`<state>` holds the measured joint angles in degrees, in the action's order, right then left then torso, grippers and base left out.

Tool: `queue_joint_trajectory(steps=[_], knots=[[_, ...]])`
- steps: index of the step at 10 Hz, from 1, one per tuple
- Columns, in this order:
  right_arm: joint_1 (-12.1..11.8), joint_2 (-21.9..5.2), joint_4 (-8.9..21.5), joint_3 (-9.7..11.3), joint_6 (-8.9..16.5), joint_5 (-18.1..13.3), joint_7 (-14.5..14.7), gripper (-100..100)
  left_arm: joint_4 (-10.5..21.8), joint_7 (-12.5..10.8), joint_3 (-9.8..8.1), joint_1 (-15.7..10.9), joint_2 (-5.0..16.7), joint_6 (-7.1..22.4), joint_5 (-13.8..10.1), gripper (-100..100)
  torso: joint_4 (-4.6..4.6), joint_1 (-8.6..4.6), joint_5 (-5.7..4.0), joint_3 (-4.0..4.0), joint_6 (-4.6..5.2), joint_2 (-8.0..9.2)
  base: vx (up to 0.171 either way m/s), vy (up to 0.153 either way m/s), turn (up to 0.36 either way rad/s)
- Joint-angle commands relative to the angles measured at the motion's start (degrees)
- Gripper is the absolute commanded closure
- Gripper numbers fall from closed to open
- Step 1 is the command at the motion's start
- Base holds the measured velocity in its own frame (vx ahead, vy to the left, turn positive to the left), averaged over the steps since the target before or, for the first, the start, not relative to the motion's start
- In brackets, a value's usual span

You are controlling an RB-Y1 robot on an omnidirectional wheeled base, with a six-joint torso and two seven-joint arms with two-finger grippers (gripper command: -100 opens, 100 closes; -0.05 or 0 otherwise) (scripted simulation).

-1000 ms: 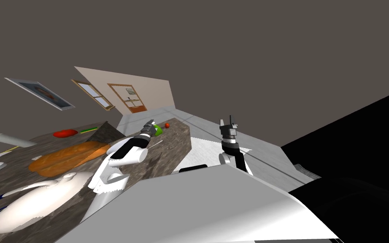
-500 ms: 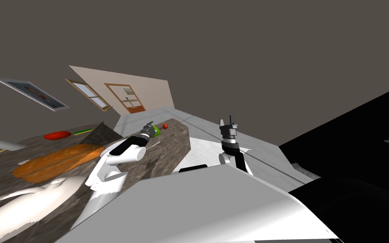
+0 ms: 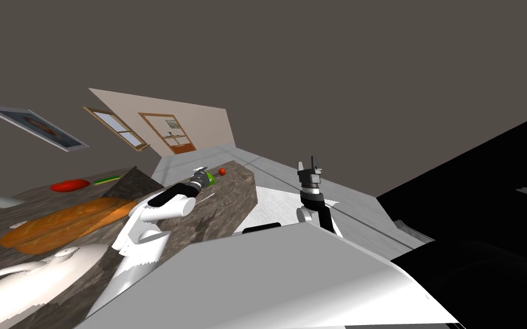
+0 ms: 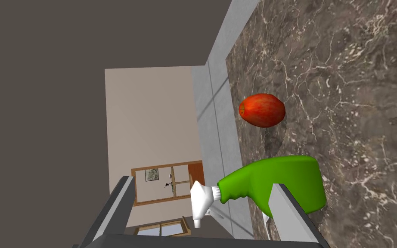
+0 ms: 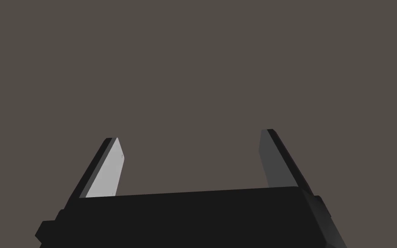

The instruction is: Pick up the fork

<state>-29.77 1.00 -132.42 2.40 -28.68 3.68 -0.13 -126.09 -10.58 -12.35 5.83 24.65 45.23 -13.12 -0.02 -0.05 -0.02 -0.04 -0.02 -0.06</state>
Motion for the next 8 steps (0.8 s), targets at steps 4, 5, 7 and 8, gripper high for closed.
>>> queue_joint_trajectory(steps=[4, 5, 7, 8], knots=[[0.0, 0.0, 0.0, 0.0, 0.0, 0.0, 0.0, 0, 1.37, -1.29, -1.13, -1.11, 1.34, 7.9, -1.9, -100, 0.0, 0.01, 0.0, 0.0, 0.0, -0.01, 0.021, -0.018, -0.019], [0.0, 0.0, 0.0, 0.0, 0.0, 0.0, 0.0, 0, 1.37, -1.29, -1.13, -1.11, 1.34, 8.64, -1.9, -100, -0.01, 0.01, 0.0, -0.01, -0.01, -0.01, 0.016, -0.011, 0.006], [0.0, 0.0, 0.0, 0.0, 0.0, 0.0, 0.0, 0, 2.32, -2.07, -1.94, -1.6, 2.26, 12.33, -3.27, -100, 0.0, 0.0, 0.0, 0.0, 0.0, 0.0, 0.025, -0.021, -0.027], [0.0, 0.0, 0.0, 0.0, 0.0, 0.0, 0.0, 0, 2.32, -2.07, -1.94, -1.6, 2.26, 13.0, -3.27, -100, -0.01, 0.01, 0.0, -0.01, -0.01, -0.01, 0.012, -0.004, 0.002]])
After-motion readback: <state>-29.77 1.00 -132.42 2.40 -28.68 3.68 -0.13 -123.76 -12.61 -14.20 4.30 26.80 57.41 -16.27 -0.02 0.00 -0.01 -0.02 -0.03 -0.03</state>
